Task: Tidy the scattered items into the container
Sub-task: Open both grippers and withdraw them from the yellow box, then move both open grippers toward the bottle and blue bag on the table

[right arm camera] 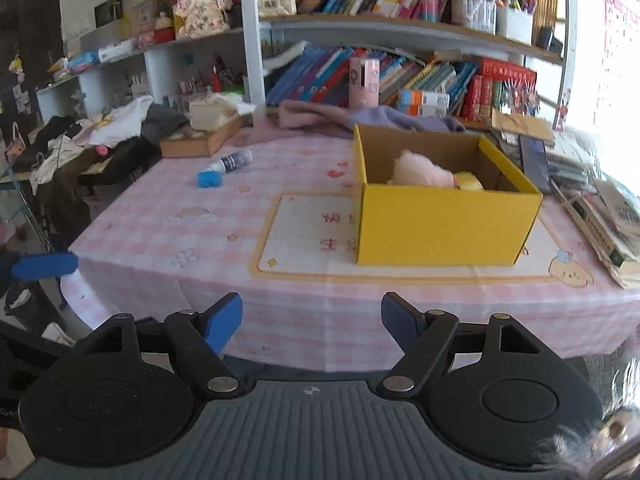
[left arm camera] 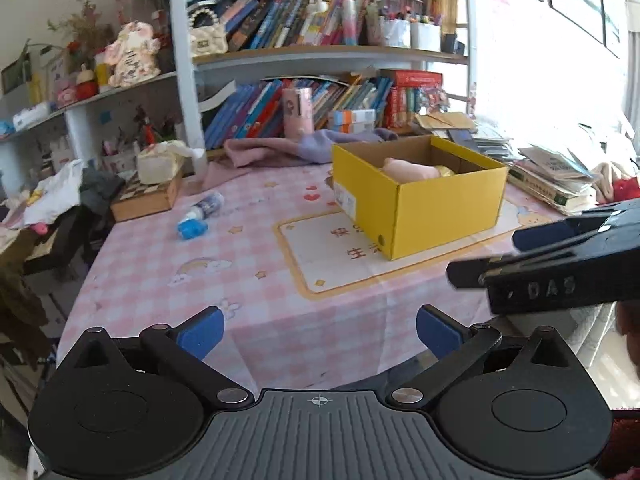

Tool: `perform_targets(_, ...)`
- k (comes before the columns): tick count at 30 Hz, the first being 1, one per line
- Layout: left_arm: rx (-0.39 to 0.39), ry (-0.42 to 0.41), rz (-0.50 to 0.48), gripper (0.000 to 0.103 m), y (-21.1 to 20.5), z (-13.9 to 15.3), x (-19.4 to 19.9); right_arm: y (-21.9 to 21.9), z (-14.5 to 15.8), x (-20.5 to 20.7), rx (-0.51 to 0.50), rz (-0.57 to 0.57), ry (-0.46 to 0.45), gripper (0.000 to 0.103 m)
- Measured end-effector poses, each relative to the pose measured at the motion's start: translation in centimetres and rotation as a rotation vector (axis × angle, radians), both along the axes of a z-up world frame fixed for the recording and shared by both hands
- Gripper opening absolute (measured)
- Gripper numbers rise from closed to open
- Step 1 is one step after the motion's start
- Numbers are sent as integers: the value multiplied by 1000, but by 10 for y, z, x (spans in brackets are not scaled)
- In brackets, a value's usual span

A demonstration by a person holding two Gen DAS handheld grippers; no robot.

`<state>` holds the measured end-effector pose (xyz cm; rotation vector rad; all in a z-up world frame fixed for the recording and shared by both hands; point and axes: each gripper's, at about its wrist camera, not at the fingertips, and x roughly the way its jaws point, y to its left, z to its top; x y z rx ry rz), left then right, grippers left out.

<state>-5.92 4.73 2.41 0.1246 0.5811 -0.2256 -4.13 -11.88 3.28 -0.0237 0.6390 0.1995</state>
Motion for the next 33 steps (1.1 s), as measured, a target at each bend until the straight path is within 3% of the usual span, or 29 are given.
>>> perform_targets(4,-14,-32,37,103,15,3,-6,19,6,-4,-2,72,-36,76)
perform_targets(15,-13,-39,133,103,46,4,-10,56,2,14,1,163,10,72)
perform_targets(33,-39,14,190,103,77,-11,30,67,-15,67,75,141,94,72)
